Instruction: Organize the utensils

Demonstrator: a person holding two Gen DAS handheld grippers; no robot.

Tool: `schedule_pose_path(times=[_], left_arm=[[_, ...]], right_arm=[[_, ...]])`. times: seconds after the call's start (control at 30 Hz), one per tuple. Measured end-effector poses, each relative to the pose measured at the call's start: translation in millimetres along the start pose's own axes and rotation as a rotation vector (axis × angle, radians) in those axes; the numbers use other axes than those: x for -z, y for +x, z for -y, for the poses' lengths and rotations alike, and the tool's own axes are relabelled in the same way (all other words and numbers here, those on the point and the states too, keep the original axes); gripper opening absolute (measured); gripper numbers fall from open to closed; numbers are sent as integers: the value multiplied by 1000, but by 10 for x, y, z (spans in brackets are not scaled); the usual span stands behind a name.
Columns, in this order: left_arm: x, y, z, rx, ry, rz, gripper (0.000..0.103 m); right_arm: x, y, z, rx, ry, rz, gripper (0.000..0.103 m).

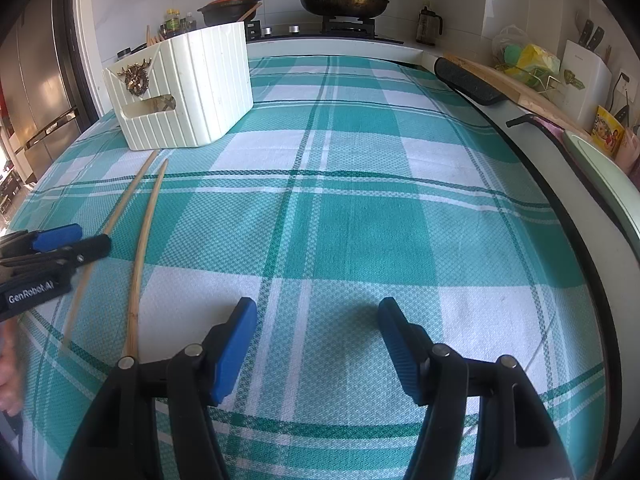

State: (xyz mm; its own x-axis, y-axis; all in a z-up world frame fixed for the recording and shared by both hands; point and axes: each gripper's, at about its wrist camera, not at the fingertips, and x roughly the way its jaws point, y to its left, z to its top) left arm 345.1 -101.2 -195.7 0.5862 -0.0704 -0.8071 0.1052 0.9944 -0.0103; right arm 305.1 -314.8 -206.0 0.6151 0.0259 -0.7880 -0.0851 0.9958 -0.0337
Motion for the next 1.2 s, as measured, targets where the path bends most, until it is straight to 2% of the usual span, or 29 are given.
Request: schedule_pose_path(times=[0.1, 0.27, 0.4, 0.5, 0.53, 0.6, 0.67, 0.73, 0.83, 0.87, 0.9, 0.93, 1.0, 1.03, 1.07, 1.13, 1.2], left_arm=[[39, -38, -52, 8, -1, -3, 6], [149, -121, -261, -11, -25, -14, 5], [242, -193, -460, -24, -53, -16, 5], [281, -242, -557, -34, -69, -20, 5], [299, -260, -590, -38, -76, -22, 5], [345, -286, -654, -42, -86, -26, 6], [398, -312, -712, -44, -92, -27, 6], [450, -344, -766, -51, -94, -23, 6], [504, -385, -794, -48, -86, -20, 7], [517, -400, -789, -47, -82, -17, 8], [522, -405, -777, -44, -80, -16, 16], [527, -411, -760, -36, -77, -12, 39], [516, -418, -712, -30, -71, 6, 76], [504, -429, -681, -33, -66, 25, 80], [494, -430, -655, -36, -60, 34, 80], [455, -380, -603, -47, -47, 21, 85], [442, -326, -599, -59, -52, 7, 89]], right_arm=[[0, -2, 5, -1, 1, 1, 65], [0, -107, -45, -29, 4, 35, 65], [-27, -302, -416, -169, -40, 45, 64], [-47, -231, -785, -201, -137, -3, 63], [-52, -191, -856, -192, -156, -14, 60], [-51, -53, -1016, -165, -195, -56, 42], [-60, -32, -1058, -145, -199, -44, 23], [-61, -30, -1056, -119, -193, -51, 11], [-24, -67, -914, -60, -132, -56, 8], [10, -95, -856, -37, -114, -54, 8], [54, -132, -790, -11, -95, -52, 8], [90, -168, -730, 5, -81, -50, 8], [132, -223, -619, 7, -56, -26, 11], [135, -239, -571, -1, -44, -14, 18], [126, -240, -531, -10, -34, -10, 44], [103, -255, -465, -28, -15, 6, 69], [79, -241, -444, -49, -26, 5, 69]])
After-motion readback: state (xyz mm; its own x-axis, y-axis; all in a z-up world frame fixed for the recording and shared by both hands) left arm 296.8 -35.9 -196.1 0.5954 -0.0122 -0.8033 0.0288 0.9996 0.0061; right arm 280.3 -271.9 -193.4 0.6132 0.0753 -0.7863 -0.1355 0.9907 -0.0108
